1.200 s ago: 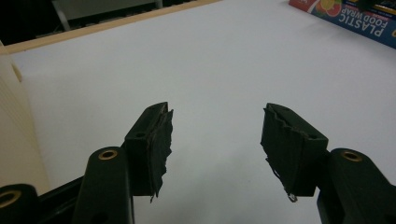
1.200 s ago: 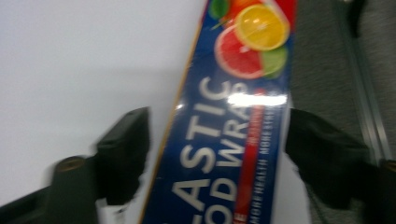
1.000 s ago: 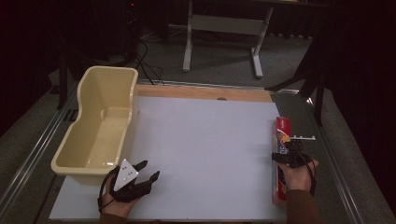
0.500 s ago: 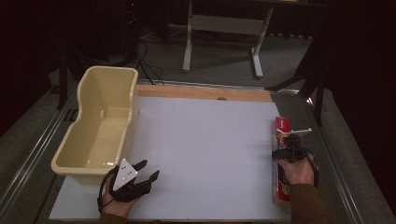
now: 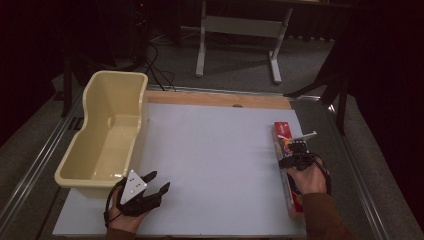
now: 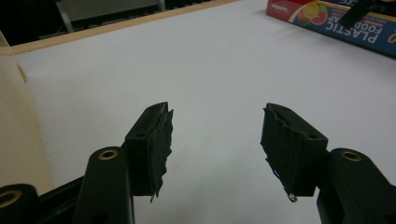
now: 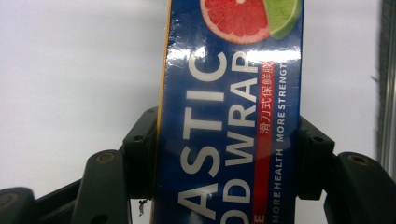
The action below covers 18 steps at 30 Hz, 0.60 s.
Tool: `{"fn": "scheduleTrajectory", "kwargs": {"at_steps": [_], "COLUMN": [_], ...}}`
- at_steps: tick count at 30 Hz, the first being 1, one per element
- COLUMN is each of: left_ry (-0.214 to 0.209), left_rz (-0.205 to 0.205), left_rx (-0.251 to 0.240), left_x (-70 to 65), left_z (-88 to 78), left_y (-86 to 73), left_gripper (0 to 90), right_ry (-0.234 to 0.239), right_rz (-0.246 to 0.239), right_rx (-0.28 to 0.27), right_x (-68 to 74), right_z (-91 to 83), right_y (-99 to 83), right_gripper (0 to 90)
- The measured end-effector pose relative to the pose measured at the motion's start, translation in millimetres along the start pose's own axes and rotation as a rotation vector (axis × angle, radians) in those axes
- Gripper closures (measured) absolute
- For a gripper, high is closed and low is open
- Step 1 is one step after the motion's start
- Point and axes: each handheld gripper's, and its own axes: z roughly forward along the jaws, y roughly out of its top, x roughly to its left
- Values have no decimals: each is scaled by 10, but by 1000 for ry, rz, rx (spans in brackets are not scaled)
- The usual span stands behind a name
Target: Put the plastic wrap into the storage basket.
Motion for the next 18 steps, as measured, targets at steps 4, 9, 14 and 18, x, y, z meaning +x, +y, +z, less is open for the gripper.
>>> {"fn": "scheduleTrajectory", "kwargs": {"at_steps": [4,9,14,18], "left_ry": [1,4,4,4], "left_rz": [-1,-1,-2,-2], "left_rx": [-4,-6,-8,-9], "left_x": [2,7,9,9], "left_z": [-5,-11,-14,-21], "left_y": [2,3,4,5], "left_gripper": [425,426,426,426], "right_ry": [36,53,105,137], "right_rz": [-55,-151,-204,-231], "right_rx": [5,8,15,13], "right_x": [184,465,705,834], "right_z": [-7,-24,-79,-128], "right_y": [77,168,271,331], "right_gripper": [390,391,392,393]}}
